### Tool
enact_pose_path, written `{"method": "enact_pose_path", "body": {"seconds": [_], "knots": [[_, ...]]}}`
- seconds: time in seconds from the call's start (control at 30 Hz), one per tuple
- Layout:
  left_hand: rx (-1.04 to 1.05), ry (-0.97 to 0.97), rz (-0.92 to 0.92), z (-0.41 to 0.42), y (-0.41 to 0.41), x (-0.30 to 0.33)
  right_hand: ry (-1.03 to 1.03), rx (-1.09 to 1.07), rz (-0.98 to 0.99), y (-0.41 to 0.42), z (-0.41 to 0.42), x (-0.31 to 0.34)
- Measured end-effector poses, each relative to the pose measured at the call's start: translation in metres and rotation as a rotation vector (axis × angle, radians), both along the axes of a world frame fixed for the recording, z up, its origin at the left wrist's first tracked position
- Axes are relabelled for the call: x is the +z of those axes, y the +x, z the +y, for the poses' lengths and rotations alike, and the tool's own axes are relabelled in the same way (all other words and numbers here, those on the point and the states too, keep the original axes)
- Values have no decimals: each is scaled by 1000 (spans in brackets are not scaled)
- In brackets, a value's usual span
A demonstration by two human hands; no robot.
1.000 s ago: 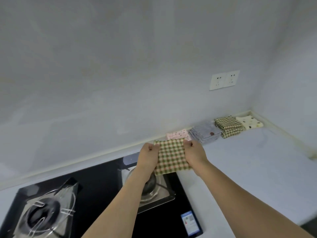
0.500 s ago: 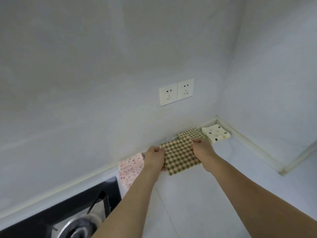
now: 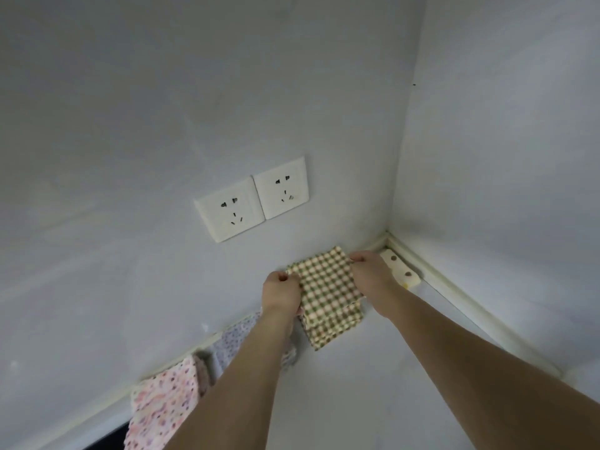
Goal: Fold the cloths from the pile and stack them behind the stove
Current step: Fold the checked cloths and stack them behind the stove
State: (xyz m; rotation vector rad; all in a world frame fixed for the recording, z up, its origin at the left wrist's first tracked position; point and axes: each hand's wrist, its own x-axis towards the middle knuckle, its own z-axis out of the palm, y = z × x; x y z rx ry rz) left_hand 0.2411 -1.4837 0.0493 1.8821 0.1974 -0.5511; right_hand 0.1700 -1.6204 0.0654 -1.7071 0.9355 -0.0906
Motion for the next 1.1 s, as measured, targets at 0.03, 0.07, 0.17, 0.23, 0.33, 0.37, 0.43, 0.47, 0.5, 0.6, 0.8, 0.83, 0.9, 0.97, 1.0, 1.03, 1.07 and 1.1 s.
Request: {"method": "enact_pose_path", "body": {"seconds": [0.03,0.07,0.17,0.23,0.33,0.37,0.43,0.47,0.5,0.6,0.8,0.83,0.9,0.97,1.0,1.03,1.07,1.1], "knots": [[-19,24,7,-3,4,-7,-15,20,25,3,-4,-5],[-49,67,0,-6,7,-13,-38,53,46,4,-6,-9],[-122,273,-138,-8,7,-24,-77,124,123,0,-10,-26],[-145,337,-209,-7,2,-25,-65,119,141,-7,-11,-32],[-221,386,-327,-3,-11,-22,-91,127,127,-19,-8,-32],[-265,399,-375,-1,-16,-20,-119,137,110,-23,-5,-30],[-350,404,-476,8,-28,-14,-197,159,85,-32,5,-25],[-391,412,-526,15,-35,-10,-239,180,70,-37,11,-21],[-428,428,-578,23,-42,-6,-283,209,48,-42,20,-16],[-511,494,-703,56,-60,9,-451,293,19,-59,50,0],[-525,626,-866,141,-85,44,-619,425,-38,-89,122,30],[-508,639,-876,158,-88,50,-642,447,-51,-92,135,35],[-476,668,-894,195,-96,59,-686,486,-81,-97,167,46],[-450,699,-915,235,-105,64,-721,516,-108,-100,203,53],[-437,708,-918,256,-109,66,-730,529,-122,-103,223,57],[-427,715,-920,277,-114,68,-733,539,-130,-106,245,62],[-422,720,-917,299,-119,70,-728,549,-132,-109,267,66],[-423,728,-914,321,-123,72,-720,560,-132,-112,290,70]]}}
